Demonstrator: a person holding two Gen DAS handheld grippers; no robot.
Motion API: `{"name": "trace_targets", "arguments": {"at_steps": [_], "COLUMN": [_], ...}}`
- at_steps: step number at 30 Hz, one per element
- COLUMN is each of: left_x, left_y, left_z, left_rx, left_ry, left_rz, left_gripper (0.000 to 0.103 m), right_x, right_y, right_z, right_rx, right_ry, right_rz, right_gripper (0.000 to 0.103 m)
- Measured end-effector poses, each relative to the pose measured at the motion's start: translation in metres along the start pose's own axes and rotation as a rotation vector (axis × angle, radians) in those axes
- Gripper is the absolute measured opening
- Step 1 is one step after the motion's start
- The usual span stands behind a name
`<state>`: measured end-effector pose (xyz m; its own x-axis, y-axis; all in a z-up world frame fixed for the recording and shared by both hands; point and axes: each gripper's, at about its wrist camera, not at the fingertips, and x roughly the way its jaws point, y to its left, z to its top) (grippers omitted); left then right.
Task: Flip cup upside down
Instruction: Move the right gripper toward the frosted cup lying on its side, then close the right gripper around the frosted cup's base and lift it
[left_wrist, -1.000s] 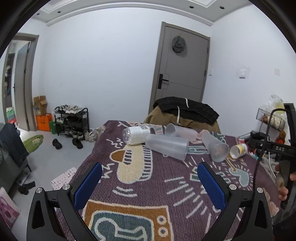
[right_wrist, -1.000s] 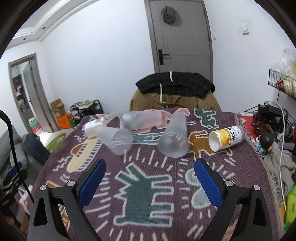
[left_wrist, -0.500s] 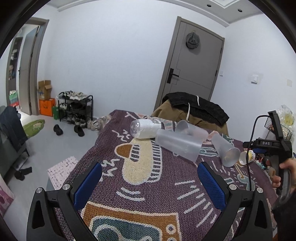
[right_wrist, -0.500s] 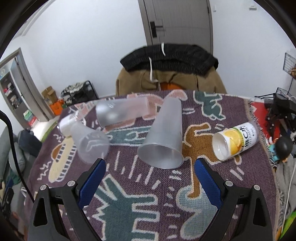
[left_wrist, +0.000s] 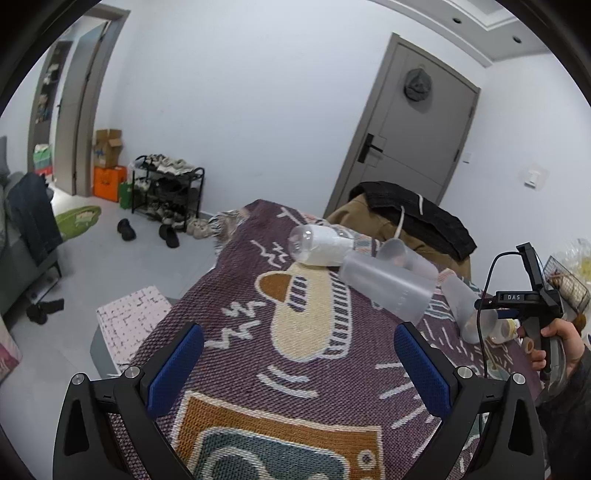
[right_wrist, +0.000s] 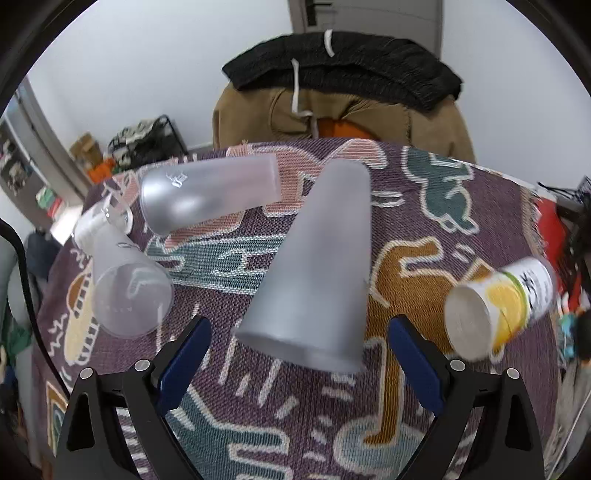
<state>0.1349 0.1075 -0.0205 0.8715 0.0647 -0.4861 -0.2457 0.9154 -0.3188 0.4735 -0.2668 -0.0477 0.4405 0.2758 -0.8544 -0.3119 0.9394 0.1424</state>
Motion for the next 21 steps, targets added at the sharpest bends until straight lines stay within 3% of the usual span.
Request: {"name": "trace_targets", "arguments": {"at_steps": [14,16,21], "left_x": [0.004,0.004,-0.002], "left_y": [0.016,0.018,0.026], "left_z": [-0.002,-0.001,0.002], "left_rx": [-0.05,-0.06,-0.088], "left_ry": [-0.006,-0.01,-0.019], "left_rz": [0.046,0.047,0.037], "left_gripper": [0.103,0.103,0.103], "right_x": [0.053,0.056,0.045], "right_y": [-0.007,-0.008,-0.013], "right_z": [0.027,0.026,0.022], "right_rx": [0.074,0.068,0.105], "right_ry": [0.139,0.157,0.132], "right_rz": [-0.066,-0.067,-0.011], "right_gripper": [0.096,0.081,0.078]}}
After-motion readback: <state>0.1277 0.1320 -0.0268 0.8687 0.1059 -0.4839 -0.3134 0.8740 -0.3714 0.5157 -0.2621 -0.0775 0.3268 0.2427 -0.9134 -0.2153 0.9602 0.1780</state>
